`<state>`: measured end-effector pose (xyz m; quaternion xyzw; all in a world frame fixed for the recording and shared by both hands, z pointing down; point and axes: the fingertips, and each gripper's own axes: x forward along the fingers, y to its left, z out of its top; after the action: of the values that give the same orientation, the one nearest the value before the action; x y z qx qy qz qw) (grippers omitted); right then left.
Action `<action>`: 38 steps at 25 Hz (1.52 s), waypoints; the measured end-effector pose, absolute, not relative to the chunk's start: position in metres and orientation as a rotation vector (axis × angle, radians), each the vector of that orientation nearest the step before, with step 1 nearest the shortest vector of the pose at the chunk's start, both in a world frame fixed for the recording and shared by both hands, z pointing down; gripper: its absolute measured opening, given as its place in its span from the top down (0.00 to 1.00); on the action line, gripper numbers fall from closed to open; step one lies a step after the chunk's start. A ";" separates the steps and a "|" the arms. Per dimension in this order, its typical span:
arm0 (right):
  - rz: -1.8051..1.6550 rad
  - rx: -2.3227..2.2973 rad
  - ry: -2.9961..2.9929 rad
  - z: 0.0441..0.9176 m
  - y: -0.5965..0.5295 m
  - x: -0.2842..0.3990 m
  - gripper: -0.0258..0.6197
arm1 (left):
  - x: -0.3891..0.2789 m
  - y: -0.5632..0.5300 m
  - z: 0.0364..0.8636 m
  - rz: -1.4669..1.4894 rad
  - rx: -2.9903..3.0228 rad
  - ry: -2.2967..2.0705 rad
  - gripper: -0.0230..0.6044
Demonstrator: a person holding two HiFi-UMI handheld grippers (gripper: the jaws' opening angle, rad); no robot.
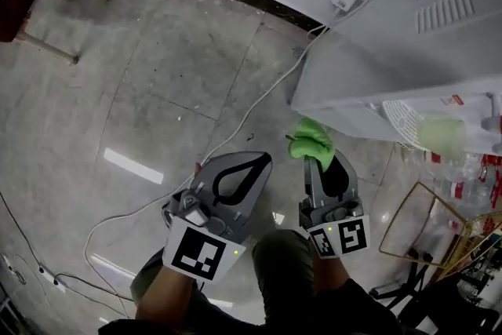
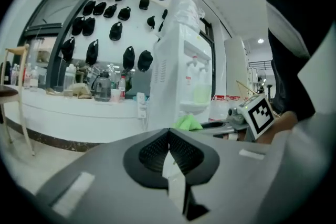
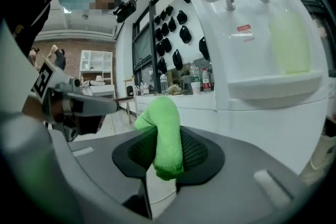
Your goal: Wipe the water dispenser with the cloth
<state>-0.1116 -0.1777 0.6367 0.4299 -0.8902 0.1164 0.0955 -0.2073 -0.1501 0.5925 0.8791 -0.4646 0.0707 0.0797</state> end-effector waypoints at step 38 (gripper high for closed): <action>0.375 0.914 -2.651 0.200 -0.080 -0.087 0.79 | -0.221 -0.050 0.201 0.305 2.393 -1.762 0.96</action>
<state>-0.0875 -0.0796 0.2004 0.3191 -0.9257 0.1308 0.1556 -0.2205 -0.0504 0.2006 0.7987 -0.5881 0.1016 0.0772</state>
